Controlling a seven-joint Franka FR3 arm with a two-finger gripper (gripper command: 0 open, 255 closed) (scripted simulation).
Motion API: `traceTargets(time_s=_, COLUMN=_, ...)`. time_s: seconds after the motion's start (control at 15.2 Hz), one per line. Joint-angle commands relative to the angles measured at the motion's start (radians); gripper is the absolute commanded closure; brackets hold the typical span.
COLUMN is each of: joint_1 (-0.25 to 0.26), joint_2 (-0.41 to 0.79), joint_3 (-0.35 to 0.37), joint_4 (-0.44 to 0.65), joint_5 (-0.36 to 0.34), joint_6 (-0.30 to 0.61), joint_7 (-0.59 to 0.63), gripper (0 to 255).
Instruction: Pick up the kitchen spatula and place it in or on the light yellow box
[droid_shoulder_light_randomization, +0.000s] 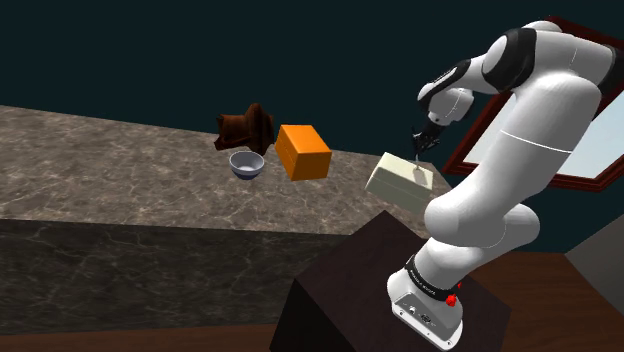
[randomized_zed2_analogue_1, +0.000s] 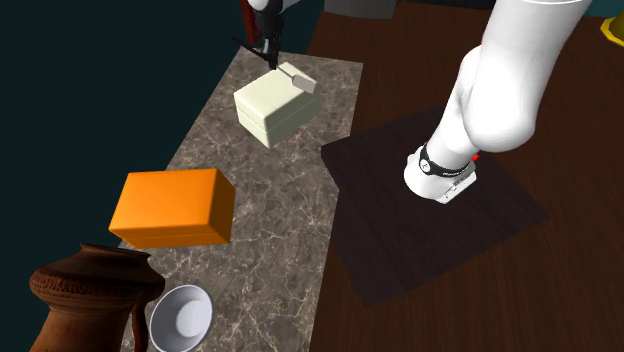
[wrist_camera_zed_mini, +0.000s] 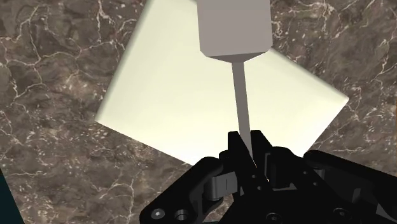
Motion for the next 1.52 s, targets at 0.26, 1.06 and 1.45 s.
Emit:
traceTargets(time_s=0.26, joint_1=-0.009, joint_2=0.055, joint_3=0.011, joint_4=-0.017, joint_5=0.037, joint_6=0.067, joint_7=-0.028, gripper=255)
traceTargets(time_s=1.06, joint_1=-0.027, joint_2=0.133, joint_3=0.035, joint_4=-0.033, joint_5=0.092, joint_6=0.154, joint_7=-0.068, gripper=255)
traceTargets(time_s=1.45, joint_1=-0.027, joint_2=0.133, joint_3=0.035, joint_4=-0.033, joint_5=0.092, joint_6=0.154, joint_7=-0.068, gripper=0)
